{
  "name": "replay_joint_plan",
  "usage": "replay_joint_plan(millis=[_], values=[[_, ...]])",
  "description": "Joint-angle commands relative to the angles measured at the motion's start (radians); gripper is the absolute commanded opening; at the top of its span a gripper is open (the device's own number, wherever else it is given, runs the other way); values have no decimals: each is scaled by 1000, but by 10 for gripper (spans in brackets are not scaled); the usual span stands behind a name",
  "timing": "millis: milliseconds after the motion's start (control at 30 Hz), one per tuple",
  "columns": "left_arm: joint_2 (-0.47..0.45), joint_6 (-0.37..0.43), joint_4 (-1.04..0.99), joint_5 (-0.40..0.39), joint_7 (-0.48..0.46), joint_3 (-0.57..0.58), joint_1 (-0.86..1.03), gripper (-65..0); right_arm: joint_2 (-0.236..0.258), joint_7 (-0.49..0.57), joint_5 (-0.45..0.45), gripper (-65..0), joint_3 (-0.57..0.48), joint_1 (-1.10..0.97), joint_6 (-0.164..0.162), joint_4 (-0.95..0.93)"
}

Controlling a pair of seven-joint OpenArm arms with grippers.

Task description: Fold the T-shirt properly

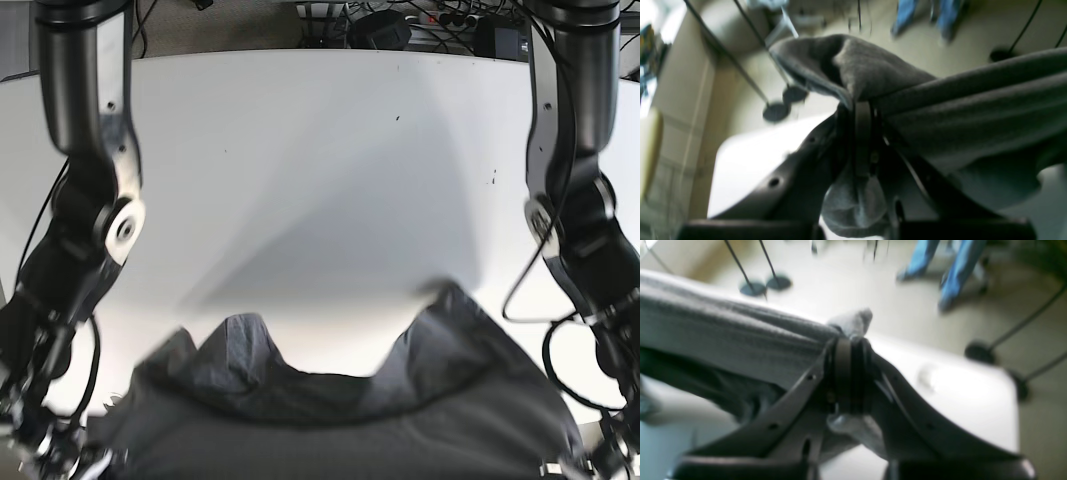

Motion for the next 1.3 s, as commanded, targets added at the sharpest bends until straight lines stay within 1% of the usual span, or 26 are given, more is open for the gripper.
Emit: replay_joint_plan(millis=[33, 67, 100, 167, 200, 233, 300, 367, 400, 467, 500, 533, 600, 667, 767, 933, 967, 1067, 1100, 1133, 1167, 1200, 1267, 1300], values=[[-41, 7, -36, -5, -44, 42, -116, -650, 19, 33, 6, -631, -28, 138, -5, -24], [-45, 4, -51, -8, -48, 67, -116, -650, 33, 32, 7, -631, -65, 138, -5, -25], [-50, 3, -47, -8, -47, 70, -116, -650, 35, 26, 13, -631, -84, 138, -5, -16], [-48, 3, -13, -10, -28, 70, -116, -650, 36, -4, 13, -631, -88, 138, -5, 27], [-50, 3, 18, -10, -11, 63, -116, -650, 39, -36, 15, -631, -87, 138, -5, 65], [-50, 3, 50, -10, -4, 48, -85, -650, 39, -53, 15, -631, -87, 114, -5, 101], [-50, 3, 136, -10, 2, 14, 24, -650, 39, -73, 15, -631, -74, -3, -5, 200], [-50, 3, 217, -10, 5, -15, 152, -650, 30, -96, 15, -631, -30, -141, -5, 300], [-50, 1, 277, -10, 5, -35, 257, -650, 24, -116, 15, -631, -8, -251, -5, 357], [-50, 1, 365, -10, 5, -93, 416, -650, -7, -120, 15, -631, 24, -408, -5, 435], [-50, -11, 395, -10, 2, -122, 494, -650, -24, -117, 15, -631, 51, -487, -5, 470], [-44, -53, 421, -10, 1, -158, 597, -650, -43, -116, 15, -631, 74, -589, -5, 504], [-39, -84, 438, -10, 1, -200, 715, -650, -73, -116, 21, -631, 85, -714, -5, 549], [-16, -84, 469, -10, 1, -263, 825, -650, -88, -116, 79, -631, 120, -840, -5, 612], [28, -84, 541, -10, 1, -337, 992, -650, -93, -116, 214, -631, 139, -1029, -5, 655], [48, -84, 563, -10, 1, -369, 1095, -650, -96, -116, 328, -620, 136, -1116, -5, 656], [50, -84, 569, -10, 1, -389, 1109, -650, -96, -116, 330, -598, 133, -1112, -5, 653], [50, -84, 575, -10, 1, -414, 1131, -650, -103, -105, 330, -355, 19, -1057, -5, 618], [48, -84, 575, -8, 1, -417, 1141, -650, -103, -85, 331, -277, -28, -1044, -5, 607], [47, -84, 581, -8, 1, -417, 1163, -650, -103, -37, 330, -193, -110, -1026, -5, 584], [47, -84, 587, -8, 1, -415, 1178, -650, -99, 13, 330, -163, -196, -1000, -5, 543], [47, -84, 589, -8, 1, -415, 1186, -650, -85, 39, 330, -162, -246, -978, -5, 507], [47, -84, 589, -6, 1, -417, 1187, -650, -77, 76, 330, -162, -320, -906, -5, 389], [47, -84, 590, -6, 1, -417, 1197, -650, -79, 78, 330, -162, -326, -880, -5, 337]])
